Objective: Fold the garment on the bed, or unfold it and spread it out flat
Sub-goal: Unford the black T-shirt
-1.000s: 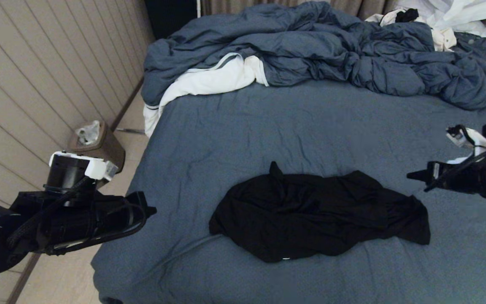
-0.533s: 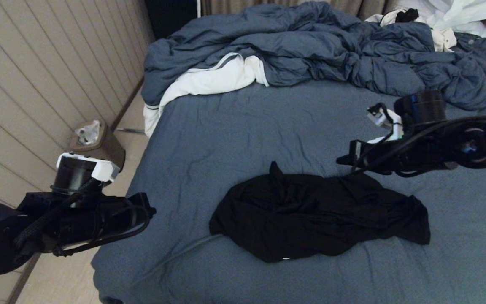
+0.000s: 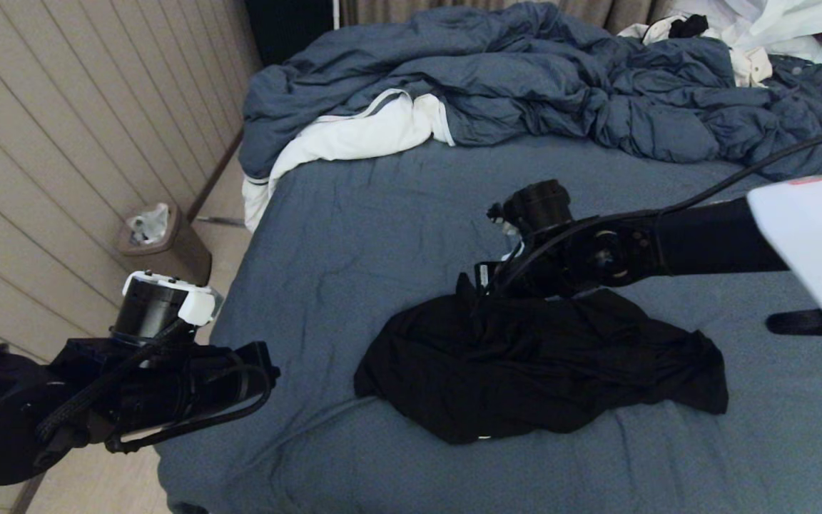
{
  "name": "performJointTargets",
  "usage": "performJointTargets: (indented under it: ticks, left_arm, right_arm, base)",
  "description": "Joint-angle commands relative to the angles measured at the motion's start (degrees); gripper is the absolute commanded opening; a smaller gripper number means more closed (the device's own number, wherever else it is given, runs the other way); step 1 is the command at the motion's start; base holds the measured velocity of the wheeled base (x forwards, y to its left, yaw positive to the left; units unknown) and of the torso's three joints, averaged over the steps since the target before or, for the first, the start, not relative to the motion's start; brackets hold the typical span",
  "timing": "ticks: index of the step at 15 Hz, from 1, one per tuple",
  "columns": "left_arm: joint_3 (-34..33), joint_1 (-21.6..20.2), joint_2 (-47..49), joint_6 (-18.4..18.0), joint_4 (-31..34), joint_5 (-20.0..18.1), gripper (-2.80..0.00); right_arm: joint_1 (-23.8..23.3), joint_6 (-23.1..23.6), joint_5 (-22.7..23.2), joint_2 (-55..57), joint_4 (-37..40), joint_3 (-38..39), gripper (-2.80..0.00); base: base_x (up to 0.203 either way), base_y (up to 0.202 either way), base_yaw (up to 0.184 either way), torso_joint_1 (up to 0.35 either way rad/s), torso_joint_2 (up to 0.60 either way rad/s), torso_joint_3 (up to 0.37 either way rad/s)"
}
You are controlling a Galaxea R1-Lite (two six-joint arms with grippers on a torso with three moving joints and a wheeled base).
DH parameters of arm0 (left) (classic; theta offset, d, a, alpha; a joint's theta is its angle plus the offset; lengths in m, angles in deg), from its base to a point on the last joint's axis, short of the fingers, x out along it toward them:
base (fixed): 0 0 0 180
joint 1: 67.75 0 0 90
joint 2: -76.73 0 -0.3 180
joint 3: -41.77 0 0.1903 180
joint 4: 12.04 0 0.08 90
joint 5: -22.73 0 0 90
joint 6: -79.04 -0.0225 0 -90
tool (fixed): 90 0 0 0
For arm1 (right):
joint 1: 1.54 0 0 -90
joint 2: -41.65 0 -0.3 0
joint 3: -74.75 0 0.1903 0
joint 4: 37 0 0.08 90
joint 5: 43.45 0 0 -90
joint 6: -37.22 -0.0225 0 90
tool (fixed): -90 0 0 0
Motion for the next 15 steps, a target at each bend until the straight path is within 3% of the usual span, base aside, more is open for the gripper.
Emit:
performJointTargets:
  ticks: [1,6,11,12,15]
  left_arm:
    - [0.0,0.1,0.3,0.3,-0.1,-0.1,-2.8]
    - [-0.1,0.4,1.7,0.3,-0.8,-0.1,-2.8]
    - [-1.9,0.5,4.3,0.0,-8.0,0.4,-2.8]
    - [-1.9,0.5,4.2,0.0,-8.0,0.4,-2.8]
    - [-1.9,0.5,4.3,0.0,-8.0,0.4,-2.8]
  right_arm:
    - [0.6,1.5,-2.3,5.9,0.0,-2.3,0.0]
    - [0.5,1.7,-2.8,10.5,-0.5,-5.2,0.0]
    - [0.2,1.4,-3.2,13.7,-0.5,-9.7,0.0]
    - [0.3,1.4,-4.2,14.0,-0.5,-10.6,-2.8]
    - [0.7,1.4,-5.4,14.0,-0.6,-11.8,-2.8]
  base:
    - [0.0,0.0,0.0,0.0,0.0,0.0]
    - [0.0,0.0,0.0,0.0,0.0,0.0]
    - [0.0,0.0,0.0,0.0,0.0,0.0]
    - [0.0,0.0,0.0,0.0,0.0,0.0]
    - [0.0,0.0,0.0,0.0,0.0,0.0]
